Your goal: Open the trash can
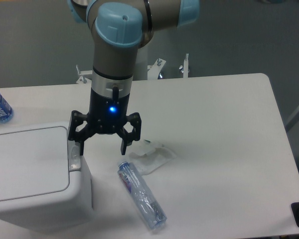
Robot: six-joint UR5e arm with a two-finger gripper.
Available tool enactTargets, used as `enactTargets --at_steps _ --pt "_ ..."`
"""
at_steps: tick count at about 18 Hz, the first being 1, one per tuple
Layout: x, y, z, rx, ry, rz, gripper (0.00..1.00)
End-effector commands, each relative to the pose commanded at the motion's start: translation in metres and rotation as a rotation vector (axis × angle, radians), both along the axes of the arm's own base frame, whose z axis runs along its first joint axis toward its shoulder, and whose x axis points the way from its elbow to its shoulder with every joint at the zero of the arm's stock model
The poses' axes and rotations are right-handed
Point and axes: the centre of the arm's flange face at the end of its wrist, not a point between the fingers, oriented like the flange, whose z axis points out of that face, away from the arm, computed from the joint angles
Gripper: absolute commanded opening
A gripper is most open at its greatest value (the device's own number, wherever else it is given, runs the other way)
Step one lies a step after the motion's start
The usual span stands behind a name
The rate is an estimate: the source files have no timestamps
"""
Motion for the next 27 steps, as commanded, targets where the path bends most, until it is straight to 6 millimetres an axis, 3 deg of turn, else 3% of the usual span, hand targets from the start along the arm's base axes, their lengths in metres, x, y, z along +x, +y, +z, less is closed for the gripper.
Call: enactTargets --at_steps 19,23,27 --pt "0.000 0.003 -0.002 0.002 0.002 -0.003 1.00" --pt "-0.001 0.004 0.029 0.048 0.048 -0.016 1.00" --pt "-0.013 0.004 0.057 0.053 0.201 -0.117 1.00"
